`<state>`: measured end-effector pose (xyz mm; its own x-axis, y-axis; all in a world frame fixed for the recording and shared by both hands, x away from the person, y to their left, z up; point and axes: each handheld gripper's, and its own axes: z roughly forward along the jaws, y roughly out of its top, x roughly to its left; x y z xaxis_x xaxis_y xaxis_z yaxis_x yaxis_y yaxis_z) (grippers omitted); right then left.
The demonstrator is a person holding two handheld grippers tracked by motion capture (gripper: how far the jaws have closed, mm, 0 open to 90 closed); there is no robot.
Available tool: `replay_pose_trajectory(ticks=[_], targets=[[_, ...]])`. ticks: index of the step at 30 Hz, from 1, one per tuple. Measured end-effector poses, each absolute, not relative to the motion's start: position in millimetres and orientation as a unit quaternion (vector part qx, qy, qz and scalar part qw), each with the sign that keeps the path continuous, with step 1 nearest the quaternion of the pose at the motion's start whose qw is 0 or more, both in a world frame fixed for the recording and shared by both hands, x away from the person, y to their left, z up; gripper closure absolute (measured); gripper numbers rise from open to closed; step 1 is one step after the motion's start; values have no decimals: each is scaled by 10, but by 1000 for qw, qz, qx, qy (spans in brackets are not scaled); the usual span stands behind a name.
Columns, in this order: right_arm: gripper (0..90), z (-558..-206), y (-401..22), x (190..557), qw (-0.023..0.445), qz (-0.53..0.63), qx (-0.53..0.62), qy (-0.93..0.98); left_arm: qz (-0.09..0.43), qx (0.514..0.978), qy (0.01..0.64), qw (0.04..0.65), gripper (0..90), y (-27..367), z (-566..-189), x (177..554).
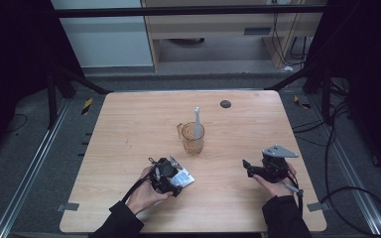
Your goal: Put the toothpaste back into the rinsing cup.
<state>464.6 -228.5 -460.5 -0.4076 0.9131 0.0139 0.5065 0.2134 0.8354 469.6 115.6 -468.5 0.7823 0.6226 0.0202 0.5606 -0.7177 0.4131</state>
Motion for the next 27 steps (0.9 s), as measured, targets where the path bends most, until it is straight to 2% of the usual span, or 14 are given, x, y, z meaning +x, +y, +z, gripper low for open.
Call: replay_pose_trajectory(ticks=[13,27], targets=[[178,-4620,-2275,4664,251,398,481,739,55,924,329,188,424,1165,-4716,4746],[179,-4647,-2292,4664,249,393,484,741,54,906,362,213,631,1286,-4586,4725]])
